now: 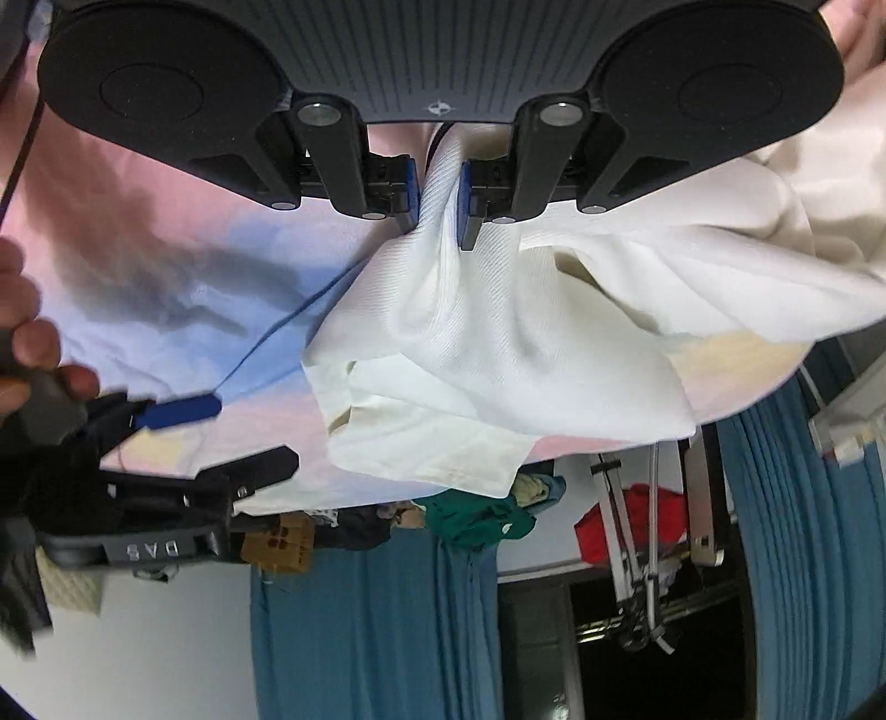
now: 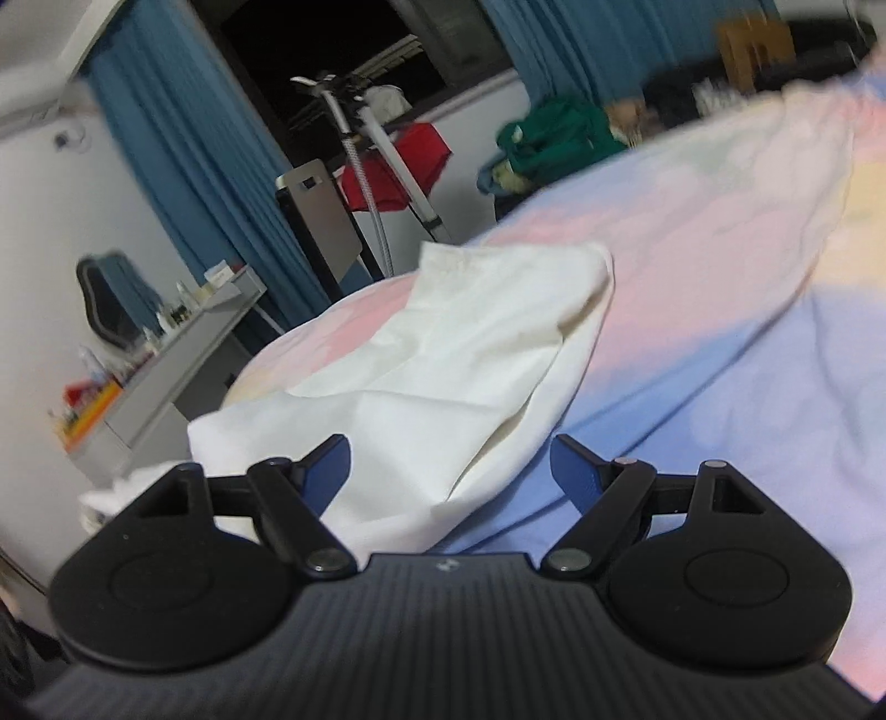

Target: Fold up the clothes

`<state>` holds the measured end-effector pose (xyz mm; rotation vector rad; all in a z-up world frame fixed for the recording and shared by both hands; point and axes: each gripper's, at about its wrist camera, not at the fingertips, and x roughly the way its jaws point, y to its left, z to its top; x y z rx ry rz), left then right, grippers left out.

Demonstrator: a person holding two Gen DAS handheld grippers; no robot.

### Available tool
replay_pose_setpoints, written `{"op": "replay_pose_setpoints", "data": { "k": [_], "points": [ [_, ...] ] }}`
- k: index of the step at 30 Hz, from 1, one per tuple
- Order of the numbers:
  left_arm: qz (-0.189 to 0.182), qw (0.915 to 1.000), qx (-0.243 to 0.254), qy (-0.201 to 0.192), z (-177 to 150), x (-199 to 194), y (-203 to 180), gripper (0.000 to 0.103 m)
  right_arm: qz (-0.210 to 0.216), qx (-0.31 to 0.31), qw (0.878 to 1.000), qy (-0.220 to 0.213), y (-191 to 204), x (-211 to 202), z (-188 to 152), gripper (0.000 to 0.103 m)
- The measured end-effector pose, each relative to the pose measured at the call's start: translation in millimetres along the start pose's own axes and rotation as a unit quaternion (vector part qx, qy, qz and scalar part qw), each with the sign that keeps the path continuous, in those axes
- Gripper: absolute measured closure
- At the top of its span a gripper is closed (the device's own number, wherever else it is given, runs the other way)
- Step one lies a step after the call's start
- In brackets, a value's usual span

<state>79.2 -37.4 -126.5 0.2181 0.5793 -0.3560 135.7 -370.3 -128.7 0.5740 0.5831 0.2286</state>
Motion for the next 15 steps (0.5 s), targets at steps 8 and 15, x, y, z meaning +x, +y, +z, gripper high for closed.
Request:
{"op": "replay_pose_setpoints", "data": {
  "k": [8, 15],
  "points": [
    [-0.002, 0.9999, -0.014, -0.001, 5.0, -0.6, -2.1, 0.086, 0.014, 0.108, 0.994, 0.011, -29.8, 24.1, -4.2, 0.025],
    [-0.003, 0.9998, -0.02, -0.003, 4.5, 1.7, -3.1, 0.085, 0.032, 0.12, 0.992, 0.026, -36.5, 40.7, -6.2, 0.054]
  ]
}}
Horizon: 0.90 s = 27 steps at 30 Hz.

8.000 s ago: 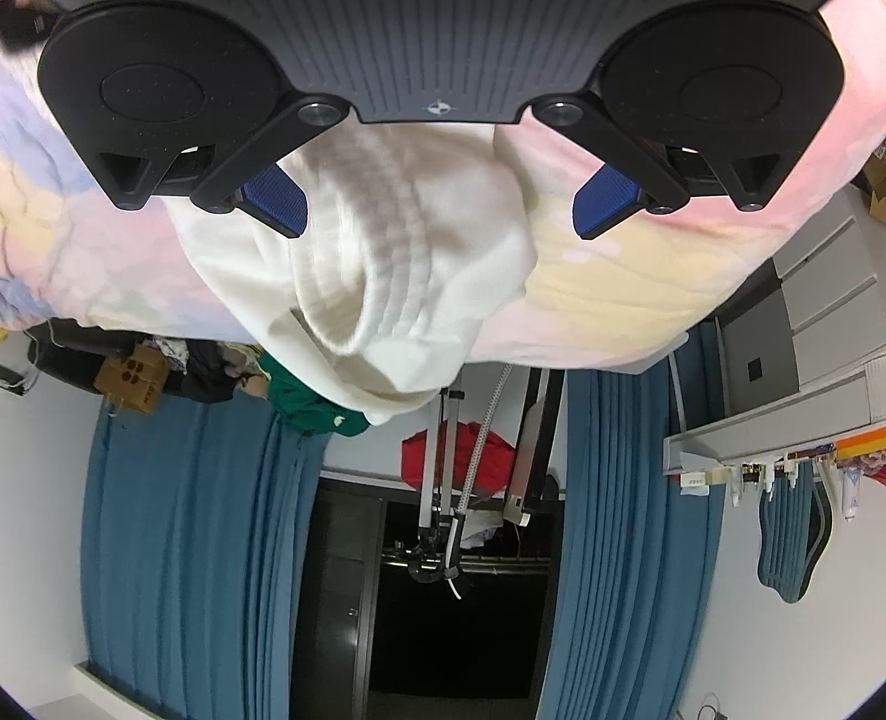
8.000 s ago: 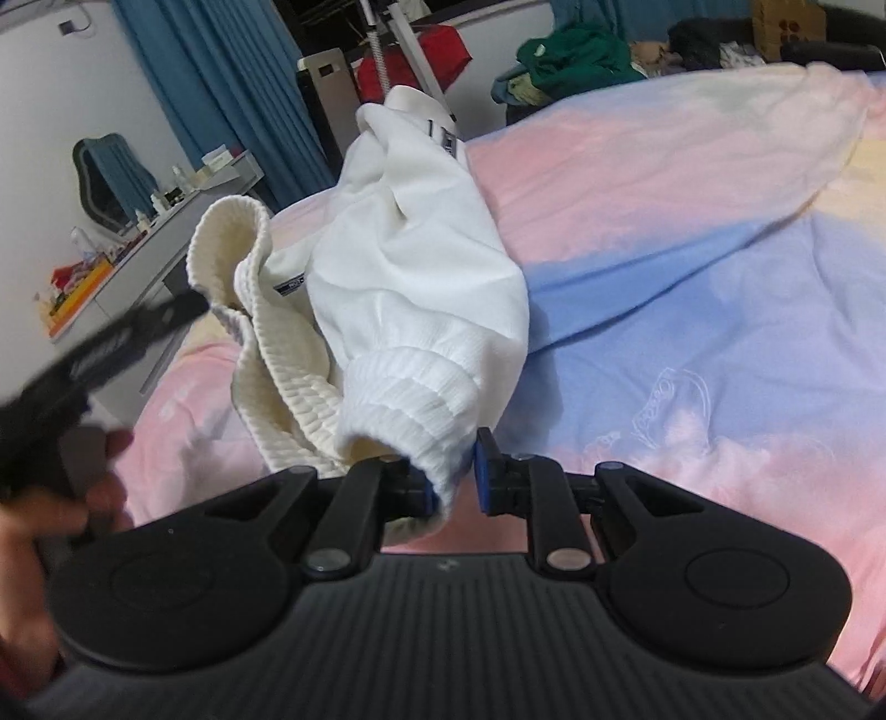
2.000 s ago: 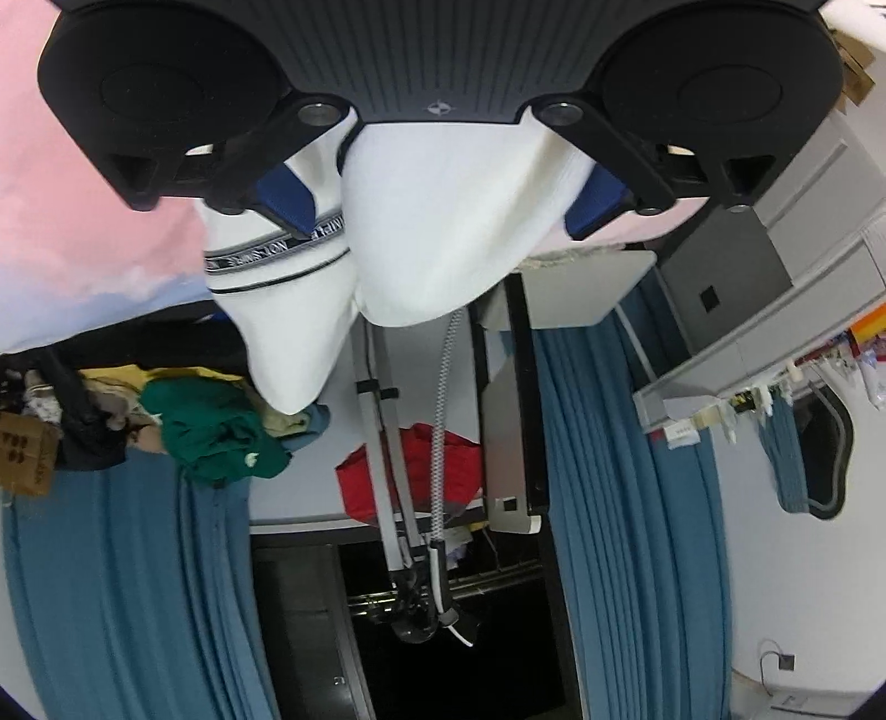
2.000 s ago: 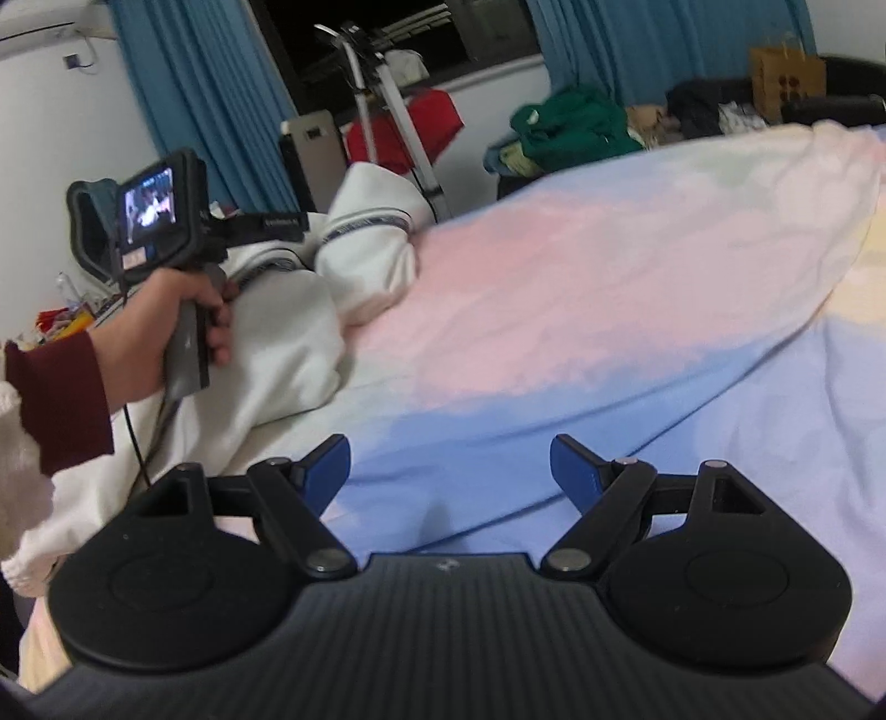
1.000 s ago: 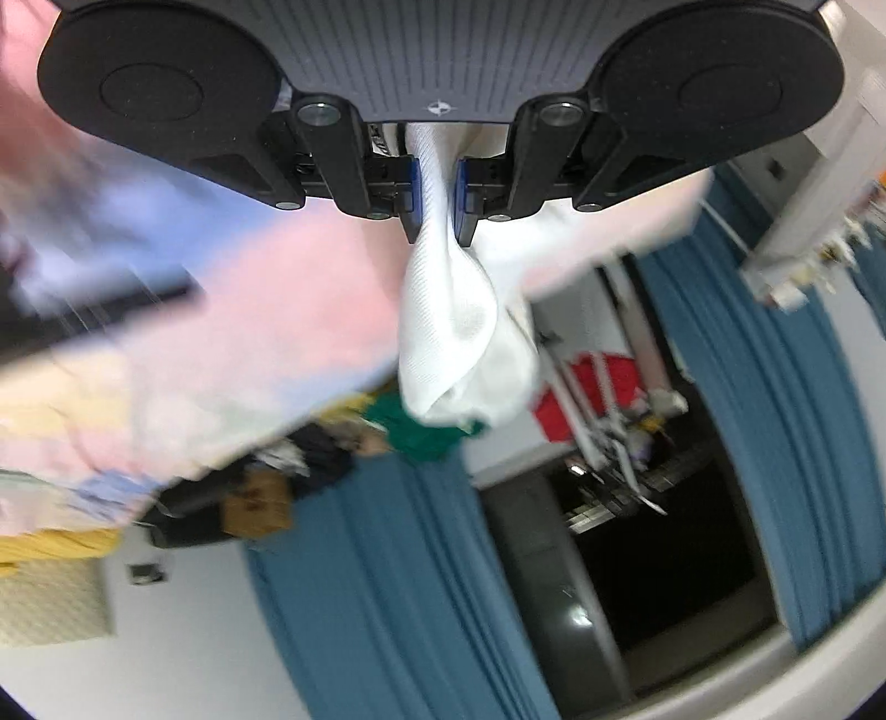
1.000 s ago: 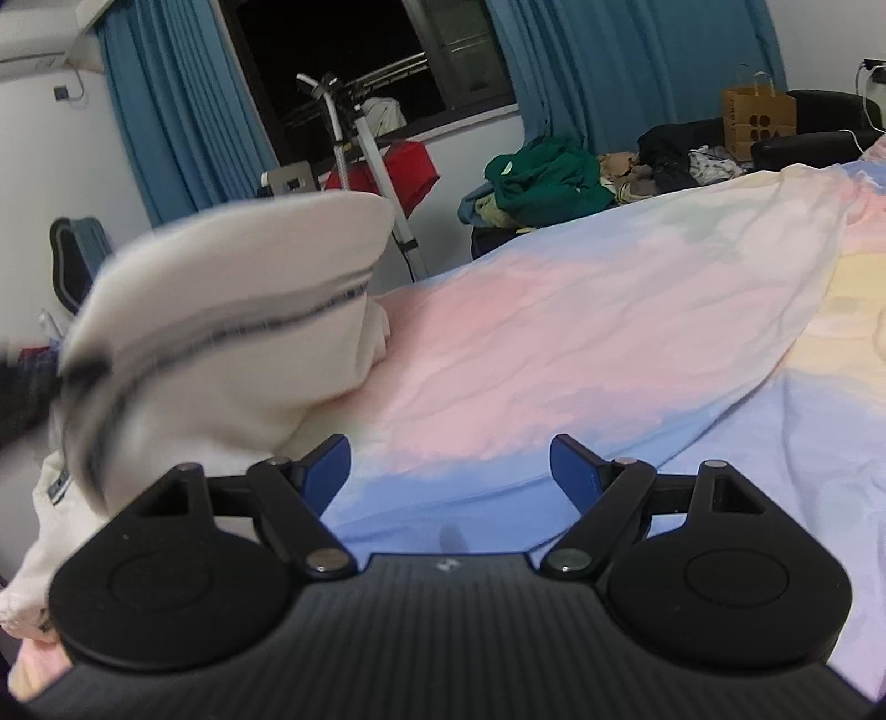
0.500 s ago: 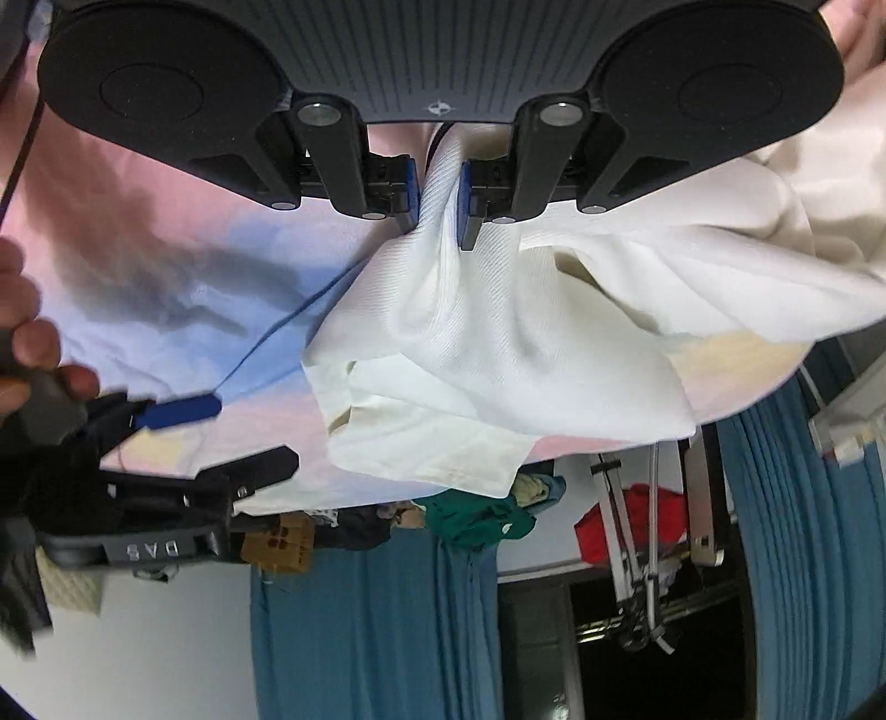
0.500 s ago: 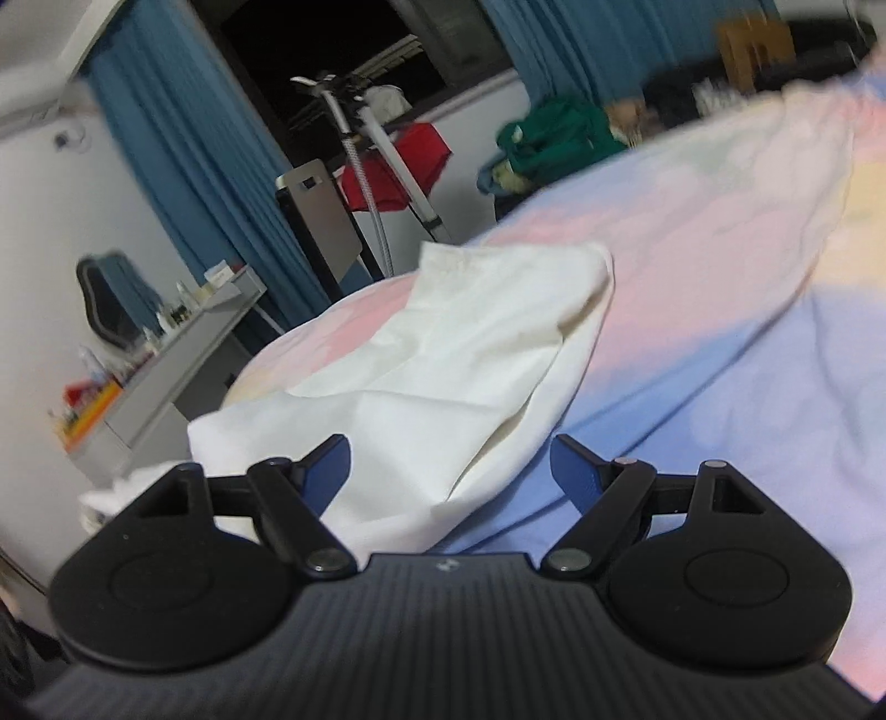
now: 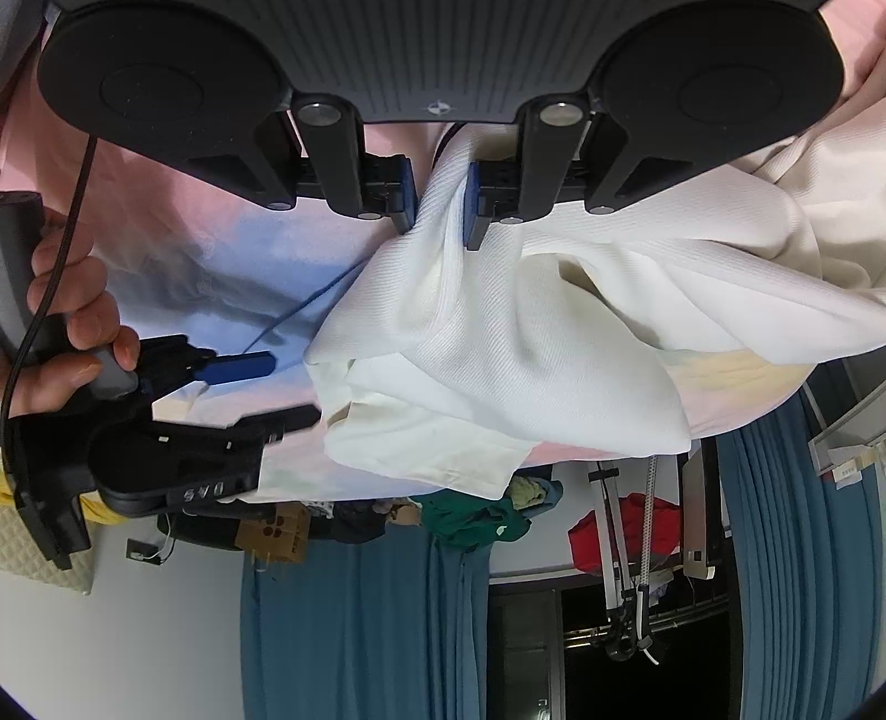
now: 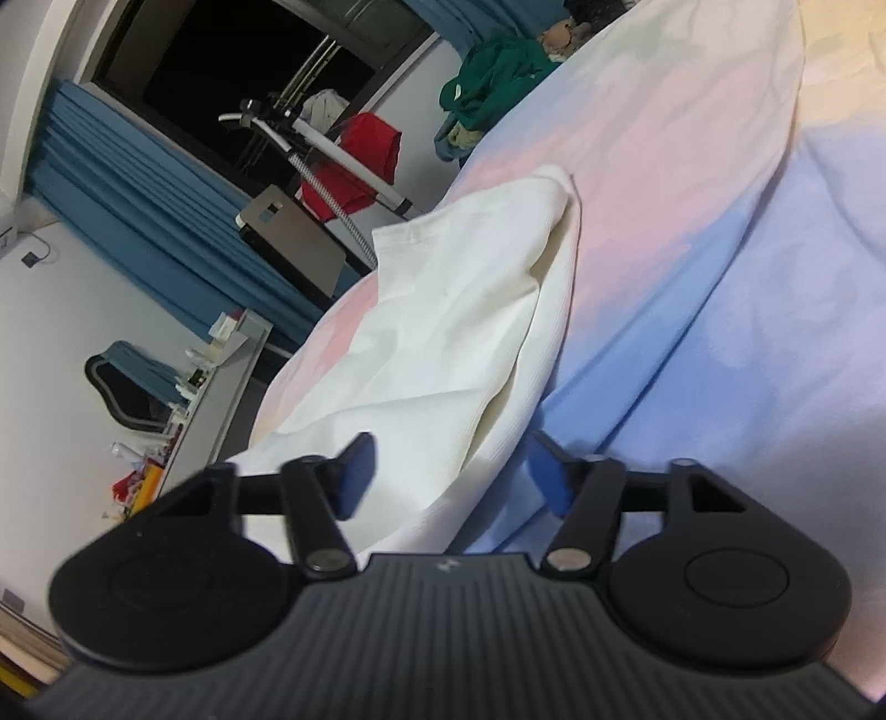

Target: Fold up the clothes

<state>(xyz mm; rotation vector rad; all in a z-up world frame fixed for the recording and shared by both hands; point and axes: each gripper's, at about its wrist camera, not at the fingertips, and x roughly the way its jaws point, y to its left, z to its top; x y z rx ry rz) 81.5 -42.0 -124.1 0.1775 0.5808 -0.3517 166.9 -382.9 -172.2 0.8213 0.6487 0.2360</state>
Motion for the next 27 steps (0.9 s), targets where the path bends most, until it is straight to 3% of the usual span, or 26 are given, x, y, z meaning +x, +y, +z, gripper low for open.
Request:
{"op": "replay_pose_setpoints", "data": {
  "k": [3, 10, 15, 20, 27],
  "points": [
    [0.003, 1.0, 0.0, 0.002, 1.2, -1.0, -0.9, 0.084, 0.003, 0.009, 1.0, 0.012, -3.5, 2.5, -0.3, 0.075],
    [0.003, 0.9999, -0.009, 0.004, 1.9, -0.6, -0.4, 0.083, -0.02, 0.066, 0.998, -0.014, -21.8, -1.6, 14.5, 0.074],
    [-0.004, 0.9998, -0.021, 0.005, 3.0, 0.4, 3.0, 0.083, -0.055, 0.139, 0.989, 0.0, -52.2, 25.8, 40.9, 0.073],
    [-0.019, 0.9989, -0.042, 0.006, 4.1, 3.6, 9.1, 0.083, -0.038, 0.13, 0.991, 0.019, -69.2, 71.9, 74.8, 0.074],
    [-0.049, 0.9953, -0.083, 0.006, 6.8, 17.5, 23.5, 0.081, -0.014, 0.066, 0.998, -0.001, -74.1, 126.8, 102.3, 0.077]
  ]
}}
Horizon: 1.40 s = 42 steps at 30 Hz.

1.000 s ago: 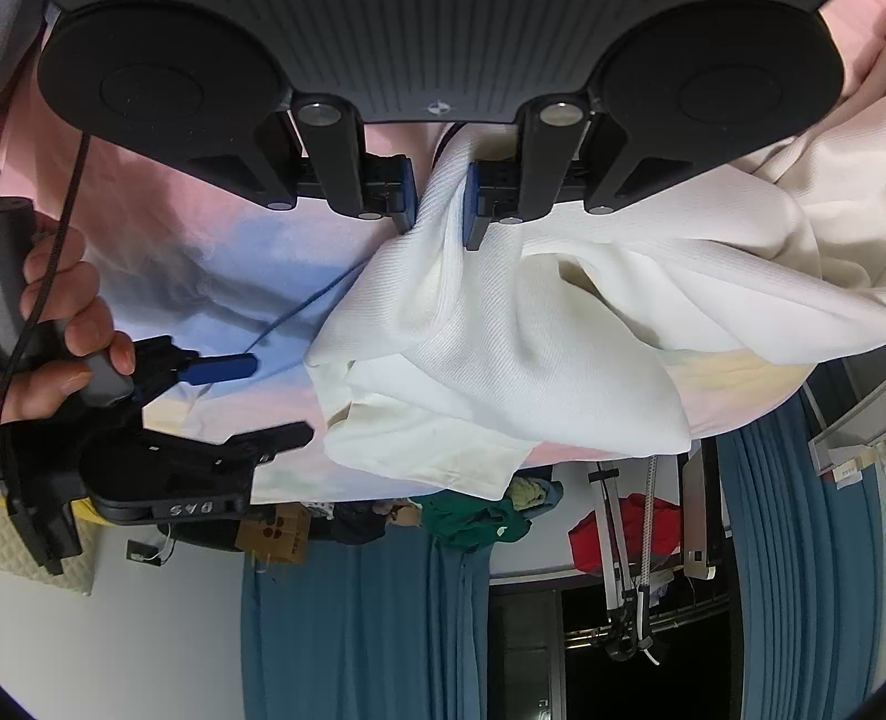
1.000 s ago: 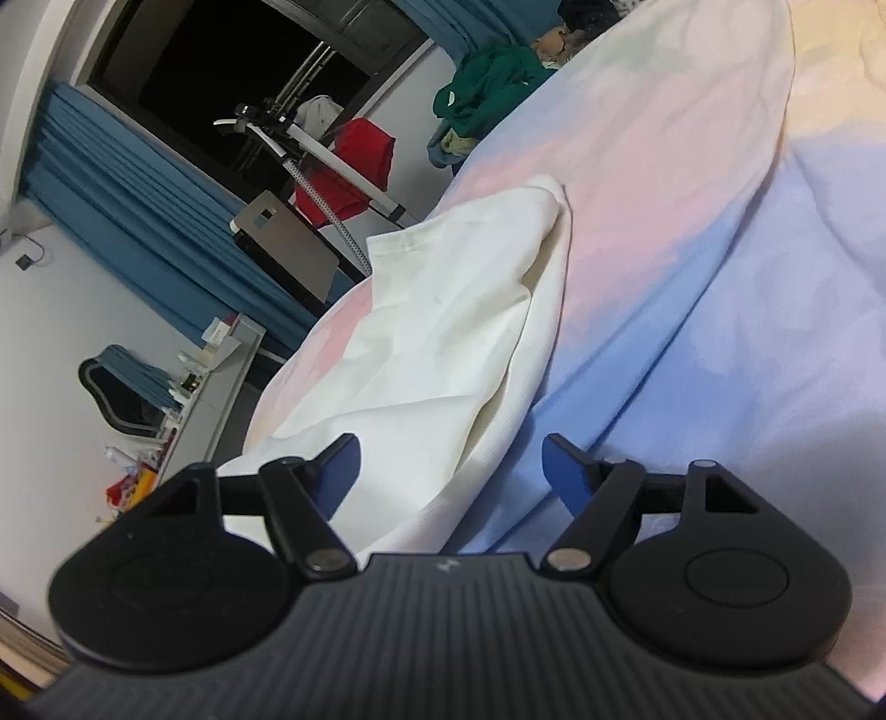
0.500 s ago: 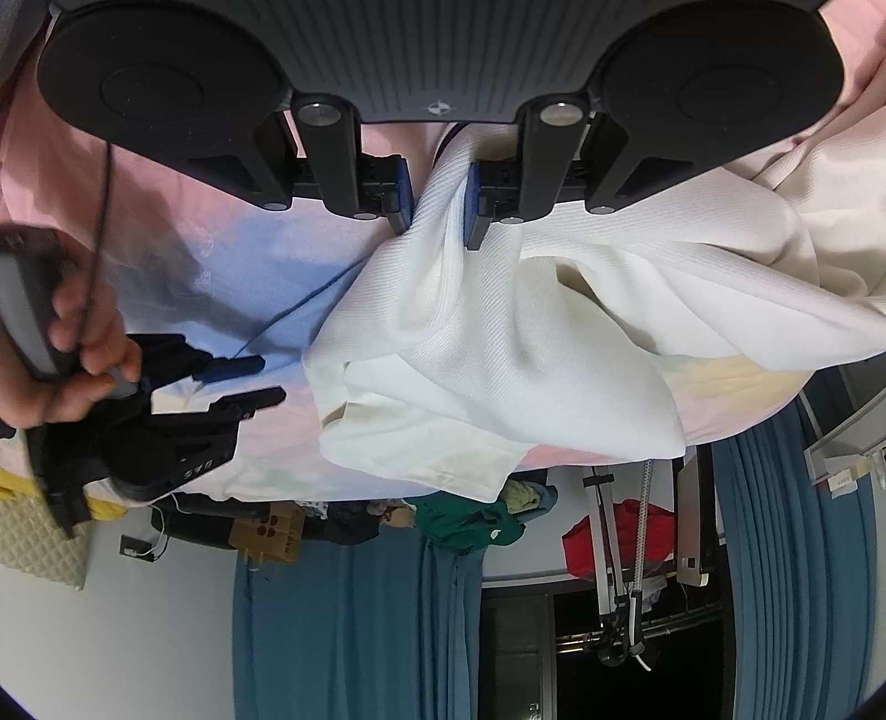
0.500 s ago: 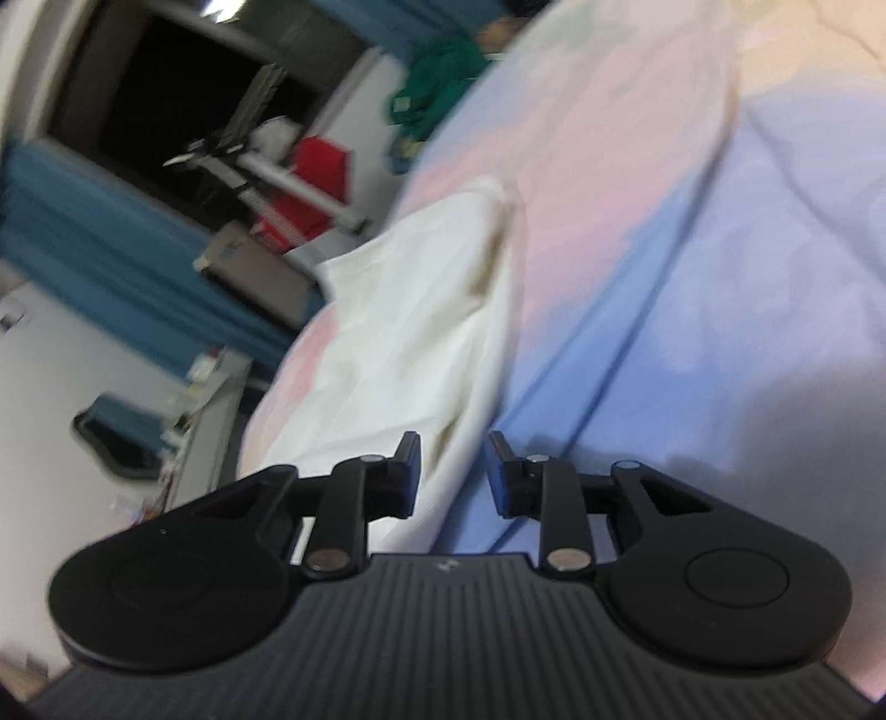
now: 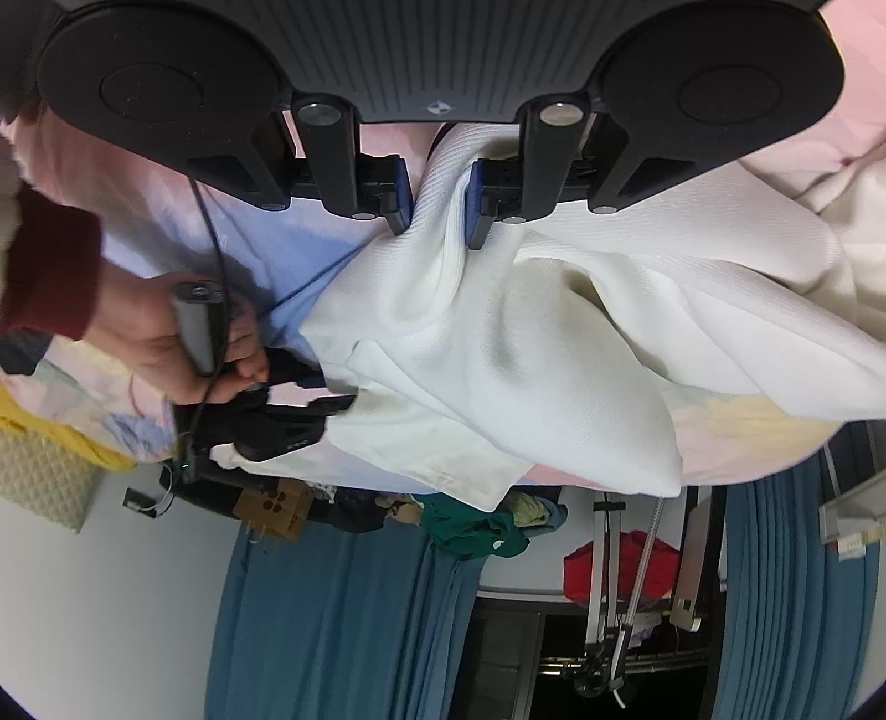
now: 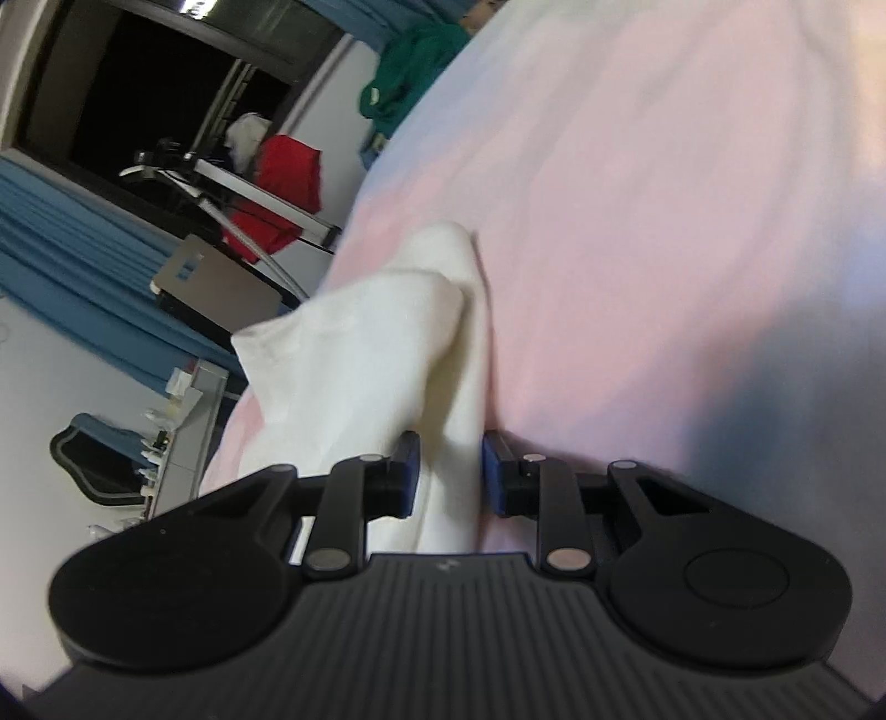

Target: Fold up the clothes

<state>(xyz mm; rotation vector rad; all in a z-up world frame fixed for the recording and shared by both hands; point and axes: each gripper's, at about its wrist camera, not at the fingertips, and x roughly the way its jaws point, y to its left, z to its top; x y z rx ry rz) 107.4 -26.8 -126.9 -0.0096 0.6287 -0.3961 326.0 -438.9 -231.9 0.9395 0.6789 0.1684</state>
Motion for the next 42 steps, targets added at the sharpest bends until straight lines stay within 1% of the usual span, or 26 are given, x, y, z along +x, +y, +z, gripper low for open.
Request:
{"op": "replay_pose_setpoints", "data": {
  "k": [2, 3, 4, 6, 8, 10, 12, 15, 17, 18, 21, 22, 24, 26, 28, 30, 32, 35, 37, 40, 42],
  "points": [
    [-0.007, 1.0, -0.003, 0.0, 0.8, 3.3, 1.9, 0.081, 0.008, -0.017, 1.0, -0.002, 0.7, 9.1, 4.1, 0.08],
    [-0.01, 0.9999, -0.004, 0.0, 1.2, 4.5, 2.2, 0.081, 0.004, -0.022, 1.0, -0.007, 1.6, 9.9, 4.9, 0.093],
    [-0.012, 0.9999, -0.006, -0.002, 1.4, 5.4, 2.4, 0.081, -0.001, -0.025, 1.0, -0.013, 2.4, 9.8, 5.3, 0.096],
    [-0.017, 0.9998, -0.009, -0.004, 2.1, 6.7, 2.7, 0.08, -0.012, -0.028, 0.999, -0.027, 4.1, 6.7, 6.5, 0.096],
    [-0.026, 0.9996, -0.013, -0.006, 2.8, 5.6, 3.9, 0.076, -0.019, -0.026, 0.998, -0.051, 7.0, -3.4, 8.4, 0.097],
    [-0.043, 0.9988, -0.023, -0.007, 3.8, 3.4, 6.5, 0.065, -0.028, -0.036, 0.996, -0.082, 13.3, -22.0, 10.8, 0.097],
    [-0.065, 0.9971, -0.037, -0.01, 5.9, 0.6, 9.9, 0.057, -0.04, -0.042, 0.992, -0.108, 17.0, -45.3, 14.8, 0.097],
    [-0.088, 0.9946, -0.045, -0.031, 8.9, -11.1, 12.5, 0.047, -0.064, -0.04, 0.986, -0.149, 16.6, -86.7, 24.3, 0.097],
    [-0.1, 0.9925, -0.05, -0.049, 10.7, -20.9, 14.1, 0.041, -0.082, -0.021, 0.981, -0.175, 9.3, -114.6, 30.4, 0.097],
    [-0.106, 0.9912, -0.056, -0.056, 11.8, -25.1, 15.8, 0.038, -0.091, -0.005, 0.978, -0.186, 3.9, -127.4, 31.9, 0.097],
    [-0.117, 0.9871, -0.087, -0.067, 13.3, -33.9, 25.5, 0.031, -0.125, 0.054, 0.967, -0.213, -14.8, -164.8, 29.5, 0.097],
    [-0.117, 0.9863, -0.096, -0.067, 13.6, -35.2, 29.7, 0.03, -0.141, 0.081, 0.963, -0.215, -22.1, -176.7, 26.5, 0.097],
    [-0.115, 0.9844, -0.115, -0.066, 14.2, -37.6, 38.3, 0.03, -0.167, 0.143, 0.954, -0.202, -42.0, -197.3, 17.5, 0.097],
    [-0.112, 0.9826, -0.134, -0.063, 14.3, -38.4, 47.8, 0.03, -0.174, 0.219, 0.941, -0.188, -65.6, -220.6, 1.8, 0.097],
    [-0.111, 0.9799, -0.155, -0.059, 15.5, -37.6, 57.7, 0.03, -0.185, 0.278, 0.926, -0.175, -88.0, -236.4, -17.7, 0.097],
    [-0.115, 0.9755, -0.18, -0.054, 16.2, -36.3, 68.2, 0.03, -0.168, 0.335, 0.913, -0.163, -109.3, -246.2, -39.4, 0.096],
    [-0.12, 0.9711, -0.2, -0.051, 16.1, -35.6, 75.5, 0.03, -0.157, 0.347, 0.91, -0.164, -114.3, -253.1, -49.2, 0.096],
    [-0.132, 0.9663, -0.214, -0.053, 18.1, -38.0, 81.8, 0.029, -0.169, 0.319, 0.916, -0.172, -100.1, -256.4, -51.4, 0.095],
    [-0.136, 0.9671, -0.21, -0.047, 24.5, -37.6, 80.3, 0.03, -0.165, 0.308, 0.92, -0.177, -94.2, -254.4, -53.3, 0.095],
    [-0.126, 0.9762, -0.168, -0.053, 43.9, -39.1, 68.2, 0.03, -0.164, 0.305, 0.921, -0.178, -94.5, -252.0, -54.9, 0.095],
    [-0.103, 0.9884, -0.1, -0.05, 62.4, -35.0, 50.0, 0.03, -0.163, 0.31, 0.92, -0.178, -94.2, -250.1, -52.9, 0.095]
  ]
}}
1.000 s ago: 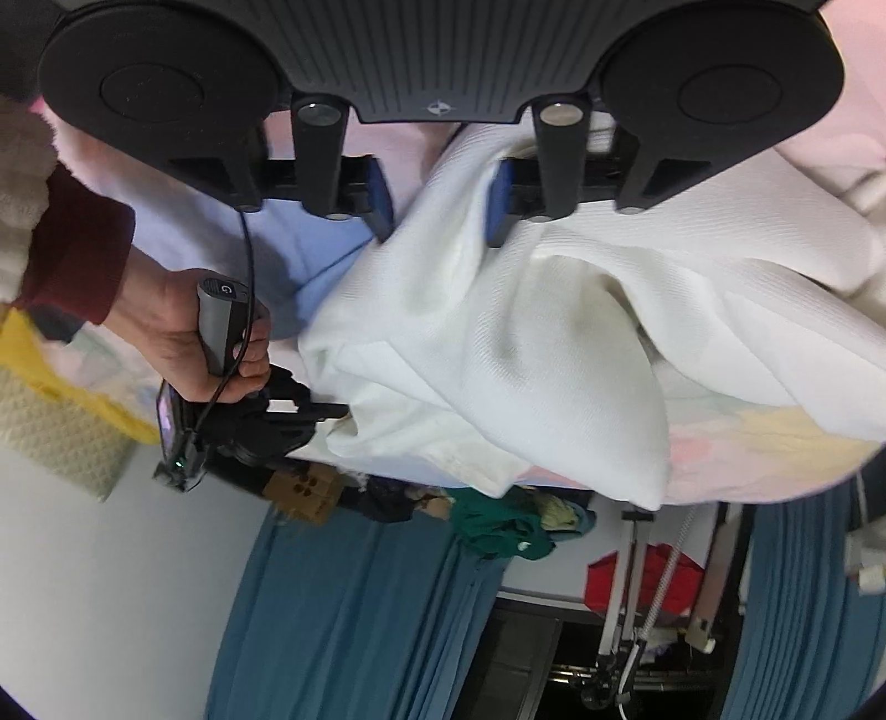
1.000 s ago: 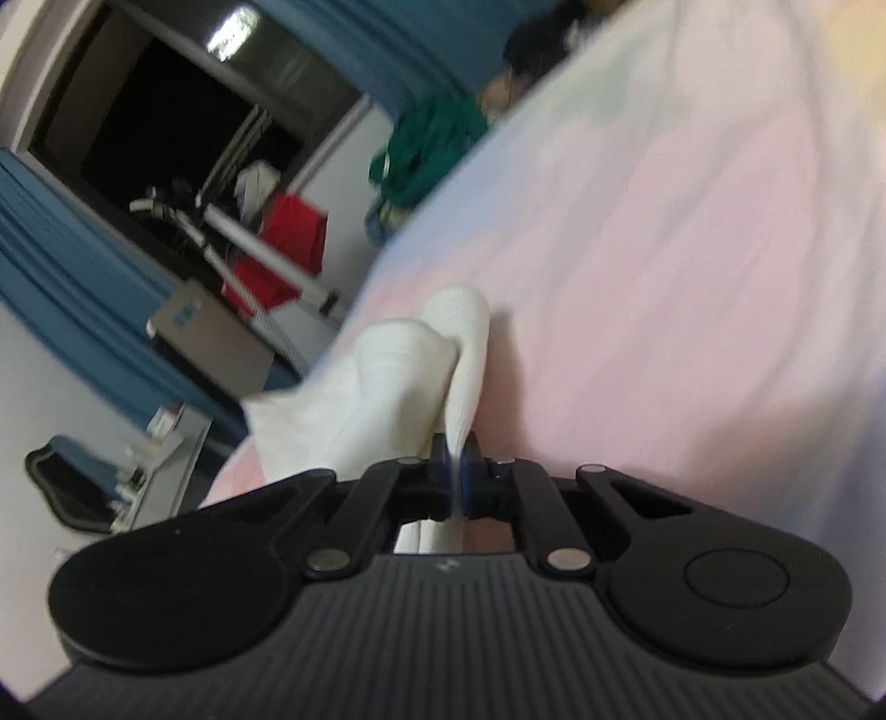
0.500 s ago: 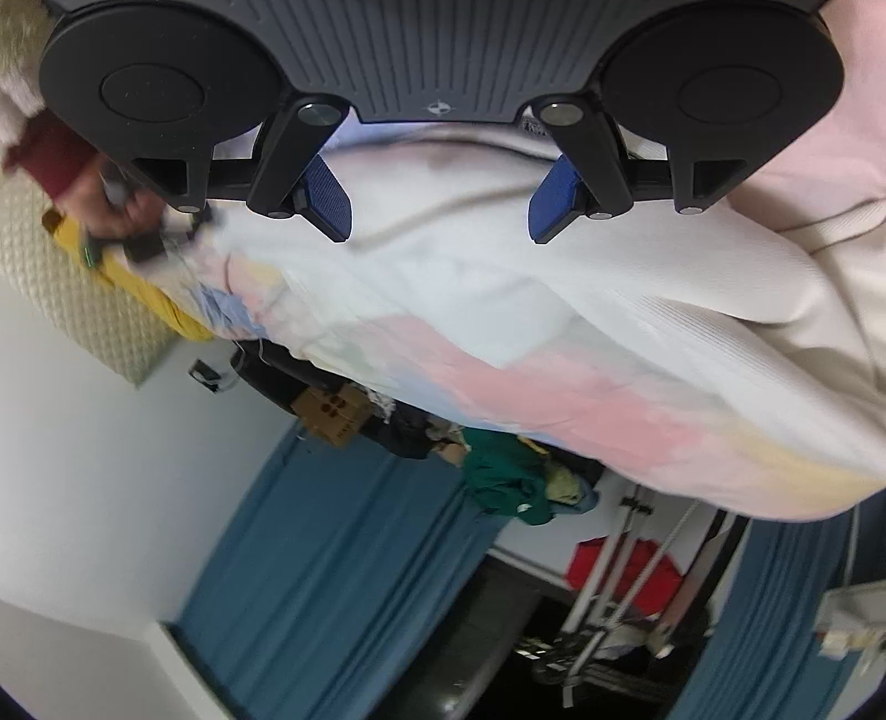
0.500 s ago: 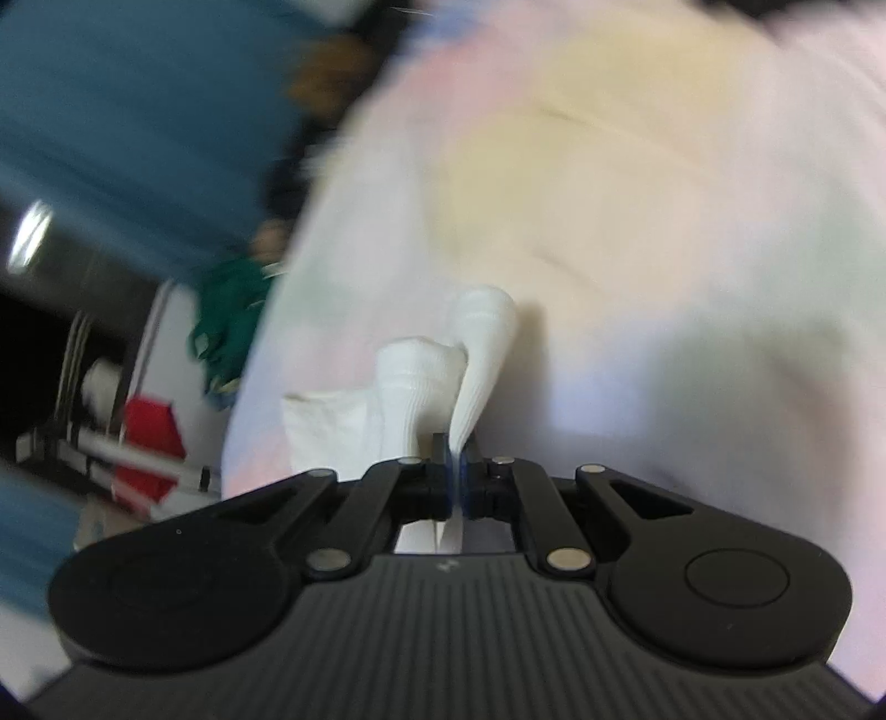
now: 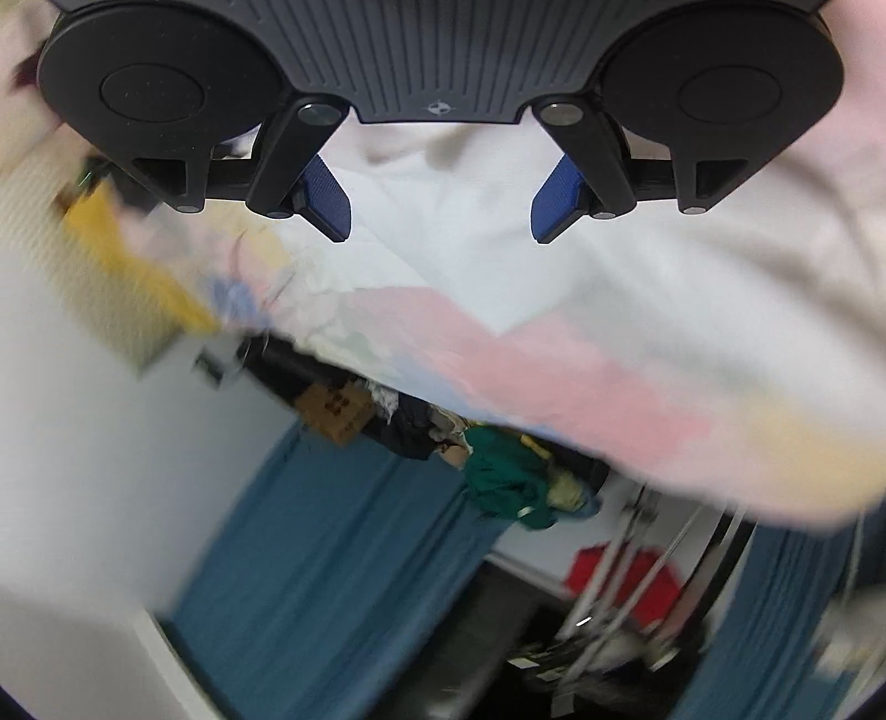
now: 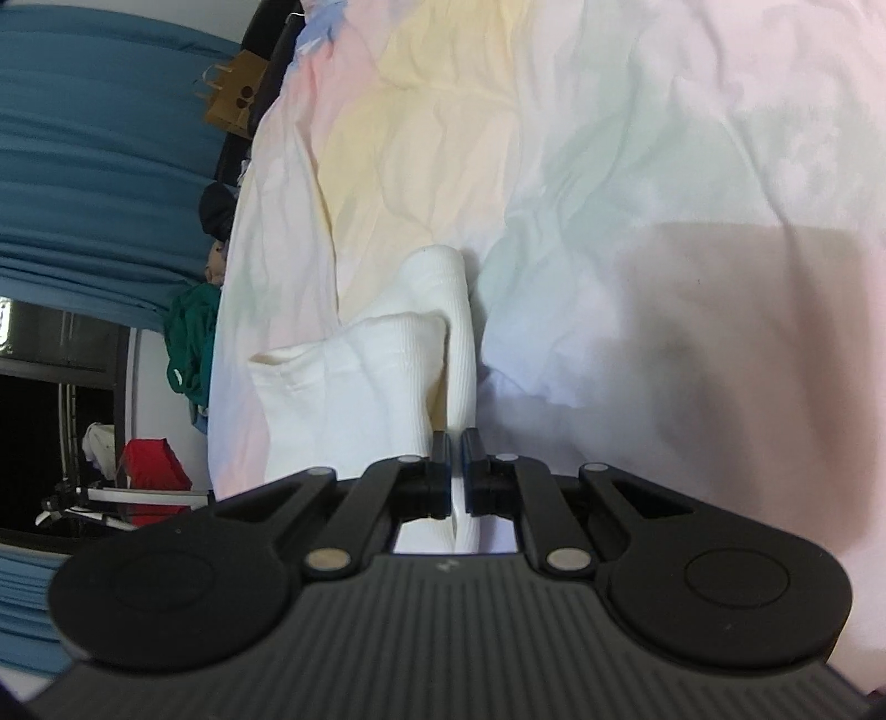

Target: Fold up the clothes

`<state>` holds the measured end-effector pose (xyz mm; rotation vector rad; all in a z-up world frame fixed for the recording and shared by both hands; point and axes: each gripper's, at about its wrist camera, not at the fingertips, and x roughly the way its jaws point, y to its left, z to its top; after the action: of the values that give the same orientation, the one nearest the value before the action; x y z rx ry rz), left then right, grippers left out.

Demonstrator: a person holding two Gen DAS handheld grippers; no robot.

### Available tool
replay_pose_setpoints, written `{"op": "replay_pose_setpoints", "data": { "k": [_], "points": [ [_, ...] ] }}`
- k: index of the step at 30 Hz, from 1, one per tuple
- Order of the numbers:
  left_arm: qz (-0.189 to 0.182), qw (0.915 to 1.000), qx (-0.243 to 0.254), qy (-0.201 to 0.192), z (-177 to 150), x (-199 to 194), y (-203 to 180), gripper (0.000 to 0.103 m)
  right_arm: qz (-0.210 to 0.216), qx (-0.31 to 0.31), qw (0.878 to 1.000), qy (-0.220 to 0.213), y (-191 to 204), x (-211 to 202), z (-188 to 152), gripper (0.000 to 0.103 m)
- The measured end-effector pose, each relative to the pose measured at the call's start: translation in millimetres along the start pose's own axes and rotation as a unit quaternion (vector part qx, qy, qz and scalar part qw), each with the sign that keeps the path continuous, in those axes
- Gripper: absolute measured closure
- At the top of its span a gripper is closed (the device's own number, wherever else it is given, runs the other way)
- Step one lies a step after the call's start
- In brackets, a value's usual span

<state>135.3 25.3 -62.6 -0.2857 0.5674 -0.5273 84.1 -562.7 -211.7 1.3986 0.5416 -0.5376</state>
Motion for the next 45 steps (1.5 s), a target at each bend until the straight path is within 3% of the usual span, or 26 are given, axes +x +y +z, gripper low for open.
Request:
{"op": "replay_pose_setpoints", "data": {
  "k": [2, 4, 8, 11, 15, 18, 20, 22, 23, 24, 25, 28, 30, 35, 38, 41, 45],
  "points": [
    [0.018, 0.9966, 0.075, 0.026, 8.9, 20.4, -23.0, 0.031, -0.002, -0.004, 1.0, -0.006, 5.8, 1.7, -3.2, 0.095],
    [0.02, 0.9882, 0.137, 0.064, 15.3, 47.8, -43.0, 0.039, -0.008, -0.019, 1.0, -0.023, 9.7, -0.2, -7.9, 0.095],
    [0.02, 0.9616, 0.227, 0.153, 20.8, 108.1, -77.2, 0.042, -0.013, -0.054, 0.997, -0.055, 19.7, -3.7, -17.3, 0.095],
    [0.037, 0.942, 0.254, 0.217, 19.9, 151.6, -91.4, 0.035, -0.01, -0.066, 0.996, -0.063, 23.0, -2.7, -18.2, 0.095],
    [0.047, 0.9255, 0.273, 0.258, 18.9, 192.9, -101.9, 0.023, -0.01, -0.048, 0.997, -0.058, 17.6, 6.3, -14.9, 0.095],
    [0.053, 0.9073, 0.3, 0.29, 3.2, 214.5, -110.4, 0.024, -0.011, -0.044, 0.997, -0.055, 17.4, 10.6, -15.3, 0.095],
    [0.063, 0.8938, 0.322, 0.305, -8.5, 226.4, -116.6, 0.029, -0.01, -0.045, 0.997, -0.057, 18.5, 11.9, -16.1, 0.095],
    [0.071, 0.8809, 0.342, 0.319, -19.5, 237.2, -122.6, 0.058, -0.011, -0.049, 0.997, -0.058, 19.7, 13.7, -16.9, 0.095],
    [0.066, 0.881, 0.342, 0.321, -22.0, 238.1, -124.3, 0.068, -0.011, -0.049, 0.997, -0.058, 19.8, 14.2, -16.9, 0.095],
    [0.059, 0.8825, 0.337, 0.323, -23.8, 237.5, -124.9, 0.089, -0.012, -0.05, 0.997, -0.058, 19.9, 14.8, -17.0, 0.095],
    [0.056, 0.883, 0.336, 0.323, -25.0, 237.6, -127.0, 0.103, -0.012, -0.051, 0.997, -0.058, 20.0, 15.4, -17.1, 0.095],
    [0.064, 0.8882, 0.332, 0.311, -23.1, 235.5, -131.2, 0.103, -0.015, -0.05, 0.997, -0.059, 19.6, 15.4, -17.1, 0.095],
    [0.072, 0.8982, 0.32, 0.293, -13.6, 227.2, -129.5, 0.103, -0.016, -0.05, 0.997, -0.06, 19.3, 15.3, -17.1, 0.095],
    [0.096, 0.9421, 0.244, 0.209, 51.4, 195.5, -116.9, 0.103, -0.021, -0.047, 0.997, -0.062, 18.6, 14.9, -17.2, 0.095],
    [0.124, 0.9617, 0.2, 0.141, 102.4, 183.0, -107.8, 0.103, -0.02, -0.041, 0.997, -0.062, 18.4, 14.4, -17.1, 0.095],
    [0.139, 0.9676, 0.185, 0.102, 145.1, 183.5, -102.6, 0.103, -0.018, -0.035, 0.997, -0.062, 18.1, 13.9, -17.0, 0.095],
    [0.115, 0.967, 0.196, 0.116, 159.5, 203.0, -104.5, 0.103, -0.015, -0.028, 0.998, -0.063, 17.8, 13.2, -16.8, 0.095]
  ]
}}
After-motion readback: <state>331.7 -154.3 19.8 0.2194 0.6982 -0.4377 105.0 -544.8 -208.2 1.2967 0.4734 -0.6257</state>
